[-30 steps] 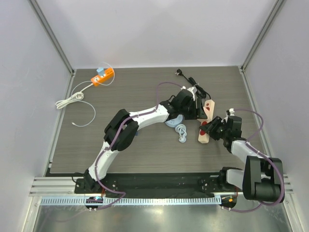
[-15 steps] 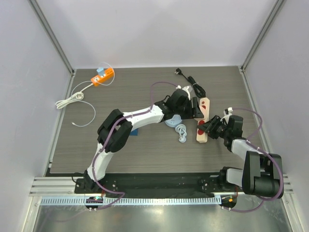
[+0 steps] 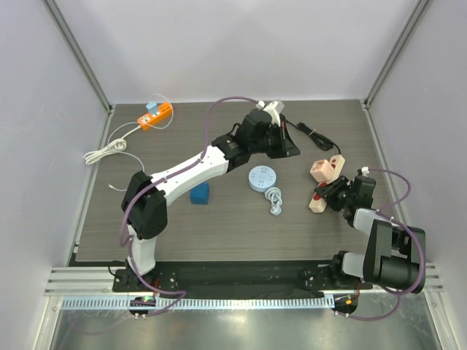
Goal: Pull the plug off the socket
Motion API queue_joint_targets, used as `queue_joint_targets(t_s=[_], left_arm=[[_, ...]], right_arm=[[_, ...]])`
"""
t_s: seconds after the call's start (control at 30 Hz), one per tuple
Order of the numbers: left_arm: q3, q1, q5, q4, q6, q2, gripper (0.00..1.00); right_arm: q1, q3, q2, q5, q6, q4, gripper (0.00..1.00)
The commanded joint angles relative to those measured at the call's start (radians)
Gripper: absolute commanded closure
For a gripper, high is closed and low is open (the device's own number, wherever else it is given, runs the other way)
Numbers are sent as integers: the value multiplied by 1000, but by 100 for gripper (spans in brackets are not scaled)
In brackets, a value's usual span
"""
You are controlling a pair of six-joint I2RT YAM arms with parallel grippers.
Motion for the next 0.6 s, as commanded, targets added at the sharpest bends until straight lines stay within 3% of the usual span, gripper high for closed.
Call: queue_joint_targets(t_s=[0.0,0.03,0.1,0.13,0.27,0.37,0.43,0.57], left_arm=[[73,1,16,-26,46,3,99],[102,1,61,-35,58,44,87],[152,1,96,-51,59,84,73],[164,1,105,-52,59,117,59],[248,1,145,-80,88,225,39],[394,-13,120,-184,133,332,22],[492,-22,87,-258,164,381,19],[548,-27,65,-270,135,451,17]], right_arm=[[-3,2,10,24,13,-21,99],[-3,-5,9,-27,13,18,99],[-1,-23,-3,-79,13,58,99],[0,-29,-13,-114,8,83,99],[22,-46,-48,-150,-4,112,99],[51,-45,-54,-167,-13,129,99],[71,-41,-56,-165,-18,134,99],[100,-37,-62,-156,-30,134,99]])
